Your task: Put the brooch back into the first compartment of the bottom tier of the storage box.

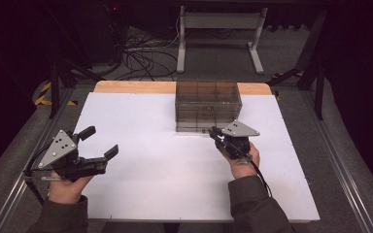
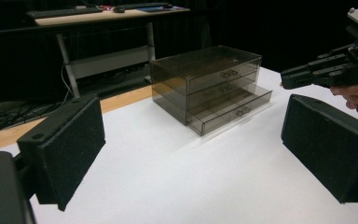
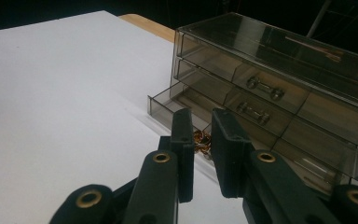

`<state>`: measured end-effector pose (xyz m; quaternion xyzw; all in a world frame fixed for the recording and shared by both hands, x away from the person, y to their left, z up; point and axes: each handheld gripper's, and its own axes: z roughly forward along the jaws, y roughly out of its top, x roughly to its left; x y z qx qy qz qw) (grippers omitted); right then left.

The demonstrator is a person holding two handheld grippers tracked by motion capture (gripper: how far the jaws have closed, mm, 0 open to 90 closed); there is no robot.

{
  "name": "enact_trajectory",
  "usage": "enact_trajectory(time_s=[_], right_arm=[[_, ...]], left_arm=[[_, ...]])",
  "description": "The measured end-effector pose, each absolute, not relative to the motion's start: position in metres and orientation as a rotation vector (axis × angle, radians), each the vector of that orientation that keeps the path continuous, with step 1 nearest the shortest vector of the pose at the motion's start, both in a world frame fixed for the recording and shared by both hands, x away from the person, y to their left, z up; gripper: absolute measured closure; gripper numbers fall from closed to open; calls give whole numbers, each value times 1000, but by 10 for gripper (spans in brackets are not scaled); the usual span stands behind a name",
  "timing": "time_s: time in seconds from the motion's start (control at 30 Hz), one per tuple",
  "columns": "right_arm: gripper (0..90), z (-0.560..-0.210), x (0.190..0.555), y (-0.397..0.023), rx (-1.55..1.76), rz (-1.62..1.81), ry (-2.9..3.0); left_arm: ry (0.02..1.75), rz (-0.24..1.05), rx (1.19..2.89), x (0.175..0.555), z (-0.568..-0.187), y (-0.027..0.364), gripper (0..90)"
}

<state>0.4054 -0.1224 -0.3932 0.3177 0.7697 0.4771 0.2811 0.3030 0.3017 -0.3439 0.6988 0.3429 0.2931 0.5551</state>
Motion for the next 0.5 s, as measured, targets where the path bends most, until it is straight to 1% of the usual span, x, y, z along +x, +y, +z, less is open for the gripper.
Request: enact_trajectory(time_s=[0.5], right_arm=[[799,-385,414,-107,822,1266,2064]], left_arm=[[814,694,1652,303,-344,303,68]])
